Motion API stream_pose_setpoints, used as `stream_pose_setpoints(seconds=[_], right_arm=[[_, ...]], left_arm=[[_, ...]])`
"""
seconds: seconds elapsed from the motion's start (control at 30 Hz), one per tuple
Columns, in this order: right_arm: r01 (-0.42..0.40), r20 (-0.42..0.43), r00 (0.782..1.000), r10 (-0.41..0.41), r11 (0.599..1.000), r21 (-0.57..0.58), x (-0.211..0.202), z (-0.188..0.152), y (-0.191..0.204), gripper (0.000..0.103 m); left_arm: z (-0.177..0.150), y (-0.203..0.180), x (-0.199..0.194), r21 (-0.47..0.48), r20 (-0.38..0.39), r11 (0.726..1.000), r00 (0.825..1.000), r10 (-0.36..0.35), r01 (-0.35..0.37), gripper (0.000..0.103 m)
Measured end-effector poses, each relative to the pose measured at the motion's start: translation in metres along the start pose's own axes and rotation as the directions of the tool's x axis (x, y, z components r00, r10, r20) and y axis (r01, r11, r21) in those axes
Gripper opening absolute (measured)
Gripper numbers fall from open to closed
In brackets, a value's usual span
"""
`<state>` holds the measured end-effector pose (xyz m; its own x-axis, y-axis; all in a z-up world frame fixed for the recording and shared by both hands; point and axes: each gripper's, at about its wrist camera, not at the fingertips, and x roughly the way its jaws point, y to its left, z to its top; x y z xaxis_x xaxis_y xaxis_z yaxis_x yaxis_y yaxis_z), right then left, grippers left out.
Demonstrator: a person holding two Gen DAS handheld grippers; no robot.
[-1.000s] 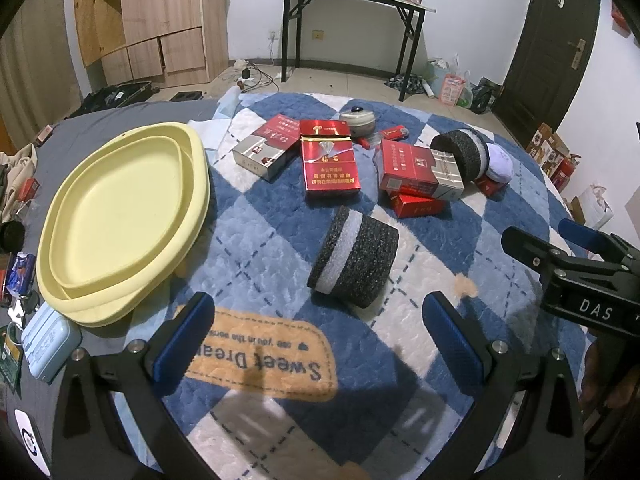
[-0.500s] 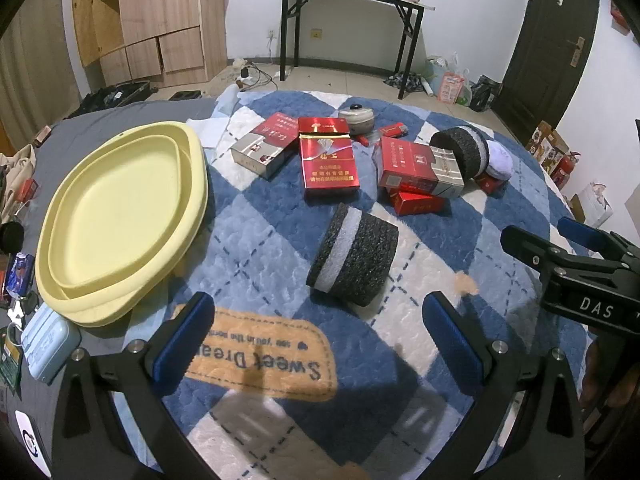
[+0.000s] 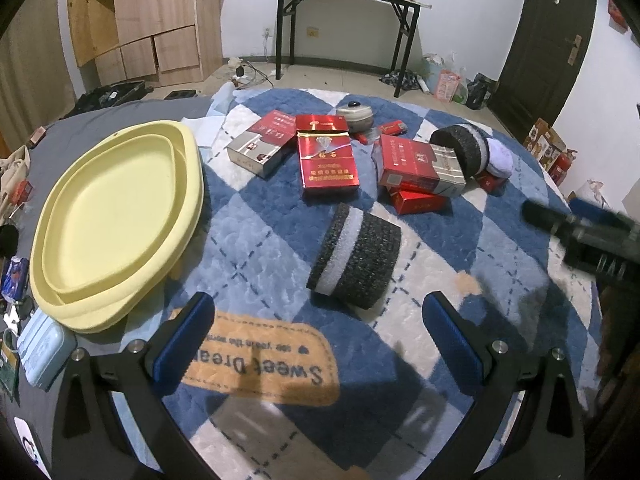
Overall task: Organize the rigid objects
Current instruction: 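Grasp the black foam cylinder with the left tool while the right tool grasps the lavender plush ball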
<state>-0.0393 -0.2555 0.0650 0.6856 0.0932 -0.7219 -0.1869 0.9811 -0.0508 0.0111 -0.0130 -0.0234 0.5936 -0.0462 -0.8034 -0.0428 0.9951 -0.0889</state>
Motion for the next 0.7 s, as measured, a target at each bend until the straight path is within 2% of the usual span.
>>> stream_pose_setpoints(seconds=[0.07,0.13,0.2,0.33,0.47,0.5,0.53,0.57,0.6,0.63,0.67,0.7], right_arm=[[0.022,0.009,1.000,-0.022,1.000,0.002,0.002,0.008,-0.011,0.103],[0.019,0.015,1.000,-0.019,1.000,0.006,0.007,0.017,-0.023,0.103],[0.007,0.016,1.000,-0.007,1.000,-0.001,0.015,0.026,-0.032,0.103],[-0.006,0.007,1.000,0.006,0.999,-0.033,0.047,0.043,-0.055,0.103],[-0.032,-0.029,0.999,0.031,0.999,-0.005,0.085,0.051,-0.079,0.103],[-0.039,-0.029,0.999,0.039,0.999,-0.010,0.089,0.052,-0.081,0.103],[-0.054,-0.023,0.998,0.053,0.998,-0.027,0.095,0.054,-0.081,0.102],[-0.061,-0.017,0.998,0.060,0.997,-0.042,0.099,0.058,-0.079,0.101],[-0.059,-0.014,0.998,0.059,0.996,-0.060,0.104,0.060,-0.079,0.100],[-0.056,-0.018,0.998,0.055,0.996,-0.074,0.110,0.062,-0.078,0.093],[-0.064,-0.024,0.998,0.062,0.995,-0.075,0.116,0.063,-0.079,0.083],[-0.076,-0.025,0.997,0.075,0.995,-0.068,0.120,0.064,-0.080,0.079]], left_arm=[[0.005,0.002,0.007,0.001,-0.012,1.000,1.000,-0.012,0.012,0.103],[0.011,-0.001,0.017,0.037,-0.034,0.998,0.999,-0.041,0.042,0.103],[0.015,-0.006,0.025,0.085,-0.043,0.996,0.998,-0.037,0.040,0.103],[0.019,-0.011,0.039,0.126,-0.045,0.992,0.999,-0.017,0.022,0.103],[0.019,-0.017,0.056,0.154,-0.066,0.987,0.997,-0.035,0.045,0.102],[0.019,-0.019,0.061,0.161,-0.070,0.986,0.997,-0.031,0.042,0.100],[0.020,-0.019,0.065,0.164,-0.072,0.986,0.997,-0.031,0.042,0.086],[0.020,-0.018,0.068,0.158,-0.076,0.986,0.997,-0.033,0.045,0.068],[0.021,-0.016,0.071,0.141,-0.085,0.989,0.996,-0.036,0.048,0.060],[0.021,-0.012,0.072,0.107,-0.091,0.993,0.995,-0.042,0.052,0.053],[0.021,-0.010,0.072,0.082,-0.086,0.995,0.995,-0.054,0.061,0.053],[0.021,-0.007,0.071,0.068,-0.079,0.995,0.995,-0.065,0.070,0.053]])
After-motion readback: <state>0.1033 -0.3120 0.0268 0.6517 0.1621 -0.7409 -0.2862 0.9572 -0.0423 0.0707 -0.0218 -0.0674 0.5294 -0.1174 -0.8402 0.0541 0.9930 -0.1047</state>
